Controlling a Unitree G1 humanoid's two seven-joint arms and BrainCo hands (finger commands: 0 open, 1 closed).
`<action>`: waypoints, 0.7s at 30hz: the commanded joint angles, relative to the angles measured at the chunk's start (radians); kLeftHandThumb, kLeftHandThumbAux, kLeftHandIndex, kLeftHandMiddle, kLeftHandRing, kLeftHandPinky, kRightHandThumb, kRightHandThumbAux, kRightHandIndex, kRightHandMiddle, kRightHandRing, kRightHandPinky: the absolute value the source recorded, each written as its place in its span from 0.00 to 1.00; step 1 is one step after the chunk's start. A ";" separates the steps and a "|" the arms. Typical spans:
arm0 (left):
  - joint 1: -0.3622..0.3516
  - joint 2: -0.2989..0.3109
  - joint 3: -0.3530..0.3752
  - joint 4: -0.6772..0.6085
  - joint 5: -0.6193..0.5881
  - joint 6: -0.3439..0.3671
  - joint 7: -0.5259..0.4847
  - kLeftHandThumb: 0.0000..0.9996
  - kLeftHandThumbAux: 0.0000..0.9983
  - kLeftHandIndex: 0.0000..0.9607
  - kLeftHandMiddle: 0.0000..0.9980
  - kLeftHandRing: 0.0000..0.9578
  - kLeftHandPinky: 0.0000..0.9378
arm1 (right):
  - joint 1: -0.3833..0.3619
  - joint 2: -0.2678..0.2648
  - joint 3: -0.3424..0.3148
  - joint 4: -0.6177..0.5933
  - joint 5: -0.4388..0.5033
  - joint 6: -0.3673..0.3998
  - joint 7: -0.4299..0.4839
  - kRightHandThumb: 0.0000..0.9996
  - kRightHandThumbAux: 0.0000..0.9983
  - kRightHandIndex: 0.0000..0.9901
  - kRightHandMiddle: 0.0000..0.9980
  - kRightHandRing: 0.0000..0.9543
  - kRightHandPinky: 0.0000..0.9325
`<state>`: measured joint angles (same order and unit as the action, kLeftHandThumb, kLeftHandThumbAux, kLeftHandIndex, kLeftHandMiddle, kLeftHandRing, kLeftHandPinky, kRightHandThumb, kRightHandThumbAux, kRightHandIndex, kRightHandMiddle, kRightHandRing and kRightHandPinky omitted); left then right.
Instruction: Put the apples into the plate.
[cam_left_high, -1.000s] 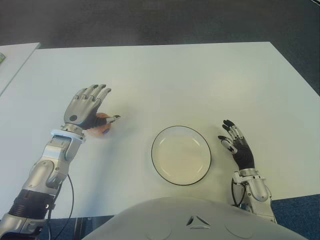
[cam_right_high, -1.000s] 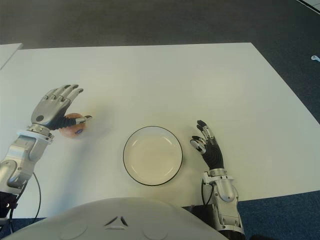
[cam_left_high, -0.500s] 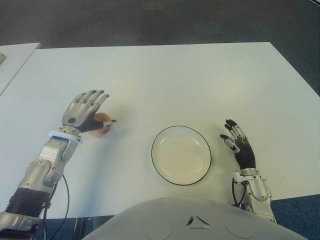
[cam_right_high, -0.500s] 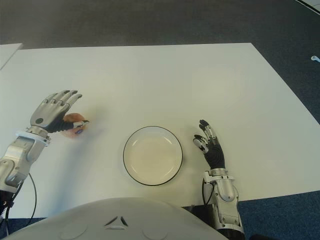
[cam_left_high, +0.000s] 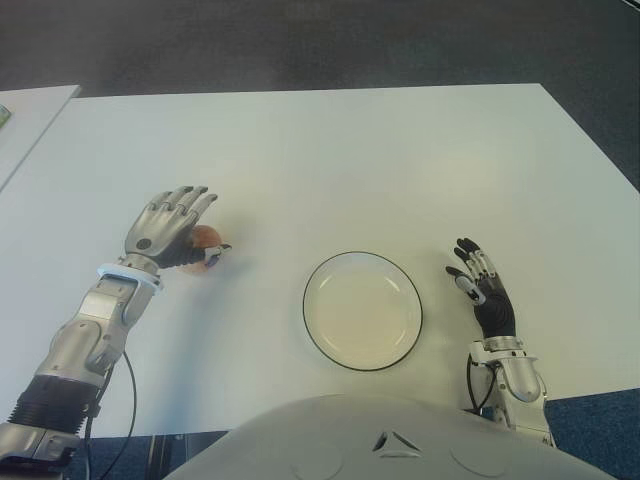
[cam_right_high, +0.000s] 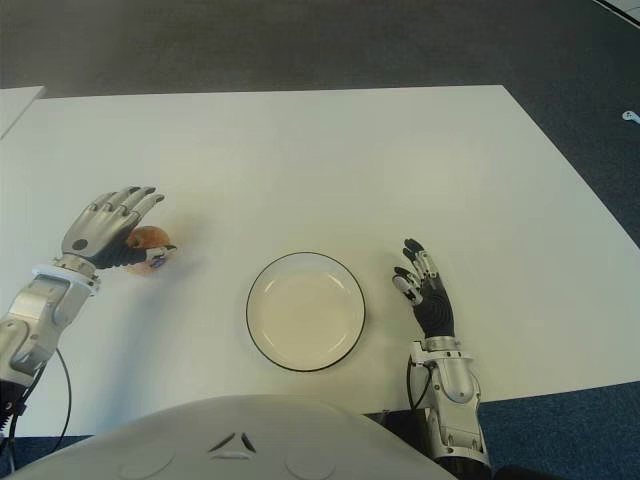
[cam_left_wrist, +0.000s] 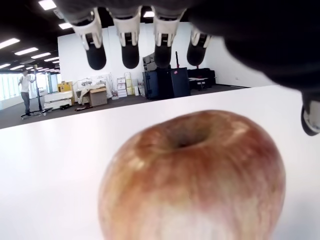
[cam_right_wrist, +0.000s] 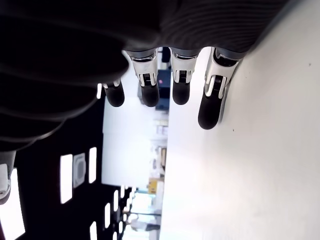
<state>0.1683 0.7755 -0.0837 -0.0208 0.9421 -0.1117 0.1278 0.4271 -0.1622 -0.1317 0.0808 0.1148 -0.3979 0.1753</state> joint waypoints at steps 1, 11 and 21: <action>0.007 0.017 -0.009 0.008 0.005 0.000 -0.026 0.25 0.30 0.03 0.00 0.00 0.04 | 0.018 0.002 -0.002 0.042 -0.002 0.057 0.002 0.13 0.44 0.00 0.00 0.00 0.00; 0.029 0.022 -0.006 -0.009 -0.013 0.000 -0.059 0.23 0.30 0.03 0.00 0.00 0.03 | 0.008 -0.001 -0.009 0.063 0.016 0.023 0.028 0.12 0.44 0.00 0.00 0.00 0.00; 0.041 0.029 -0.007 -0.004 -0.029 -0.011 -0.078 0.21 0.30 0.02 0.00 0.00 0.03 | 0.011 -0.010 -0.011 0.046 -0.003 0.056 0.010 0.12 0.45 0.00 0.00 0.00 0.00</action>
<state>0.1964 0.7922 -0.0856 -0.0305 0.9211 -0.1156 0.0729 0.4184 -0.1754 -0.1412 0.0920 0.1204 -0.4019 0.1899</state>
